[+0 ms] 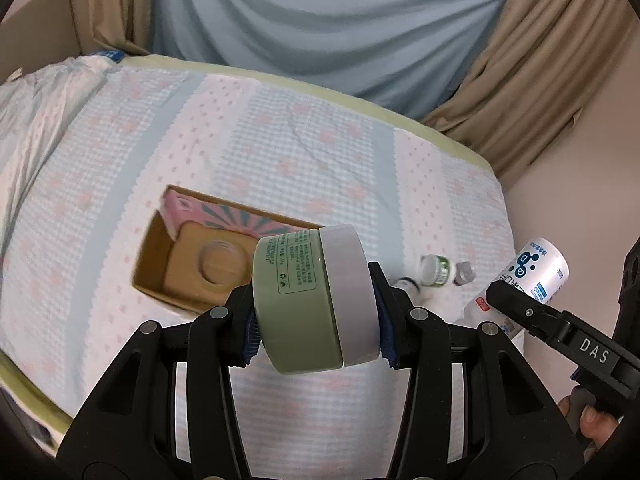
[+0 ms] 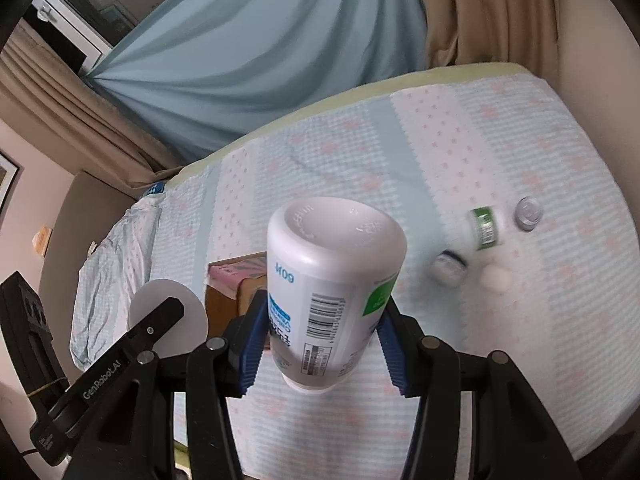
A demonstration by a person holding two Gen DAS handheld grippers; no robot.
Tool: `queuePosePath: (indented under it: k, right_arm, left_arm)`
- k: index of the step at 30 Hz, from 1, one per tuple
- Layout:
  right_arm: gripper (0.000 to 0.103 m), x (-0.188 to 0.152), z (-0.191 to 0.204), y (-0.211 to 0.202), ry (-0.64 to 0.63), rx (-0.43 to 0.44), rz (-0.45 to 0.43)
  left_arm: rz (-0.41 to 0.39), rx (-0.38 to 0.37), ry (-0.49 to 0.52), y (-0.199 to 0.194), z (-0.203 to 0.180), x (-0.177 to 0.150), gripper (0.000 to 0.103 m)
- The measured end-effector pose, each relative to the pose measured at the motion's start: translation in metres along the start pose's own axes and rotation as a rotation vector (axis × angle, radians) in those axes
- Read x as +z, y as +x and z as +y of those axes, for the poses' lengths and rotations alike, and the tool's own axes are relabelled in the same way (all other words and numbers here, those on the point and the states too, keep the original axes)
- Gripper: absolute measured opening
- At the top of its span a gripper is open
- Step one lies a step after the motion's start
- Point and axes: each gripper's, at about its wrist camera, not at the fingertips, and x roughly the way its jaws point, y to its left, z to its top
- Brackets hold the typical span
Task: Organize rigid objects
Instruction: 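Carry the pale green jar and white bottle over the cardboard box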
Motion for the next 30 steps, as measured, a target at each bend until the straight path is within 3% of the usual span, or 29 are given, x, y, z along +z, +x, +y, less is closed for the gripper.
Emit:
queuePosePath:
  k: [6, 13, 20, 30]
  right_arm:
    - [0.048, -0.008, 0.051, 0.051, 0.067, -0.031, 0.035]
    - [0.048, -0.013, 0.089, 0.124, 0.145, -0.066, 0.105]
    - [0.048, -0.017, 0.099, 0.199, 0.119, -0.092, 0.232]
    - [0.048, -0.023, 0.076, 0.286, 0.149, -0.099, 0.385]
  left_arm:
    - [0.06, -0.01, 0.045, 0.024, 0.069, 0.029, 0.042]
    - [0.16, 0.014, 0.121, 0.082, 0.132, 0.05, 0.042]
    - [0.229, 0.05, 0.149, 0.139, 0.16, 0.047, 0.042]
    - [0.329, 0.094, 0.197, 0.221, 0.169, 0.039, 0.042]
